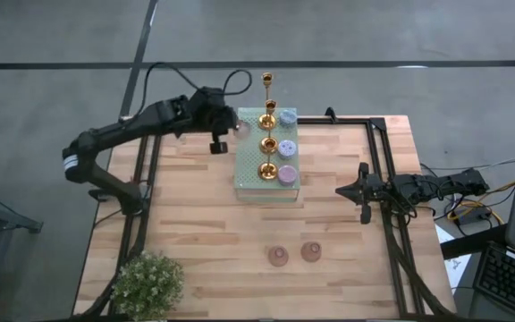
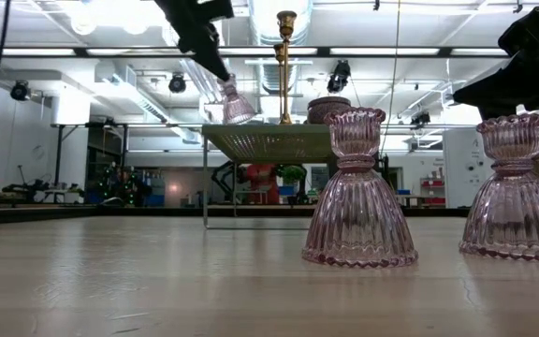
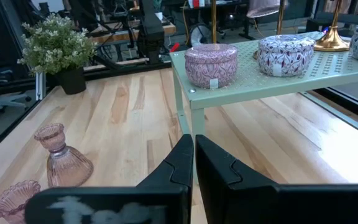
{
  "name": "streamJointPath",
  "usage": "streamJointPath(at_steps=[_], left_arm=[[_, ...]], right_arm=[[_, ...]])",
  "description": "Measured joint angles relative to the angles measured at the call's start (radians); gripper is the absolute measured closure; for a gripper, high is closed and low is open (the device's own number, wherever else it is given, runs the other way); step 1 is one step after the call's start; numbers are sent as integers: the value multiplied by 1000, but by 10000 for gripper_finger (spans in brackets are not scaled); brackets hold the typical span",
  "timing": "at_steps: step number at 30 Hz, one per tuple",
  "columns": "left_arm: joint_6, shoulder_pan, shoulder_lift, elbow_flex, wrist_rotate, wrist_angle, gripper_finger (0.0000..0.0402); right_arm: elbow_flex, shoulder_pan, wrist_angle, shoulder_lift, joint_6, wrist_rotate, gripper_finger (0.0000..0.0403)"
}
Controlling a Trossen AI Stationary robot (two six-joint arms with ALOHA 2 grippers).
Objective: Pick & Place candle stick holders
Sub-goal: Put the top pink glass candle holder on the shelf
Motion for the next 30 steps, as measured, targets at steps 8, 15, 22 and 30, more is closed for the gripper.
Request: streamJointPath(at_steps=[8,15,22,30], left_arm=[[2,85,137,126,0,-33,377],[1,154,222,194,73,-71,376],[14,166,265,208,112,-56,376],[17,166,285,209,110,-27,376]], right_arm=[[0,0,0,0,0,0,390],[0,0,0,0,0,0,390],[0,0,0,0,0,0,390],[0,0,0,0,0,0,390]])
